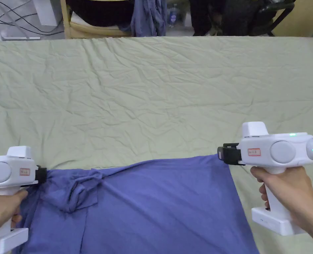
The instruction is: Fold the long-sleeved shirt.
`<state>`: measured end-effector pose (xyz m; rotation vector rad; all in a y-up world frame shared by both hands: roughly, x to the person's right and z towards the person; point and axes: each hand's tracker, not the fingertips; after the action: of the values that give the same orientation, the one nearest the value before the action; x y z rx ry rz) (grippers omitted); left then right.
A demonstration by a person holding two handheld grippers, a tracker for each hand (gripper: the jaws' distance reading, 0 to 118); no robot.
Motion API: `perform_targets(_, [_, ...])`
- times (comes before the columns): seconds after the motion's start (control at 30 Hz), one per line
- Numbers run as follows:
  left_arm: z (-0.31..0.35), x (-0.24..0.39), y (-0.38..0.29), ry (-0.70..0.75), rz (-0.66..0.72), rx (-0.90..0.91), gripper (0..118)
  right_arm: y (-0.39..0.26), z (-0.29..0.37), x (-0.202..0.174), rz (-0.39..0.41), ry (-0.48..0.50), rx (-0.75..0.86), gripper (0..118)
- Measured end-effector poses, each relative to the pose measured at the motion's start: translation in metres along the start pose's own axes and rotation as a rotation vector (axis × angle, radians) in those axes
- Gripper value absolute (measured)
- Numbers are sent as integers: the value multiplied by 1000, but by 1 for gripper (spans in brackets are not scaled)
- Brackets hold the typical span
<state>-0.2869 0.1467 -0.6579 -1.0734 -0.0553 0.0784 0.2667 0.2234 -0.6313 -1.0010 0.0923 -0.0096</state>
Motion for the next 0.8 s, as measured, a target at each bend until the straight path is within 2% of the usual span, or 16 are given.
perform_targets(0.17, [-2, 5, 0, 24, -35, -1, 5, 14, -58, 10, -8, 37, -98, 51])
perform_targets(0.27, [-4, 5, 1, 26, -32, -2, 5, 3, -97, 2, 68, 20, -231, 50])
perform_targets(0.33, [-4, 4, 1, 27, -29, -2, 5, -8, -97, 0, 82, -1, -126, 49])
perform_targets(0.4, [-5, 6, 2, 35, -38, -4, 5, -6, -91, -1, 31, -8, -137, 43])
perform_targets(0.5, [-6, 10, 3, 52, -55, -6, 5, -8, -87, -4, 101, -2, -133, 12])
perform_targets(0.53, [-6, 11, 2, 57, -58, -4, 5, -8, -86, -7, 120, -8, -132, 6])
perform_targets(0.67, [1, 15, 4, 77, -78, -3, 5, -11, -75, -13, 102, -39, -103, 4])
perform_targets(0.8, [36, 13, 5, 65, -54, 68, 5, -11, -42, -6, 78, -19, -33, 4])
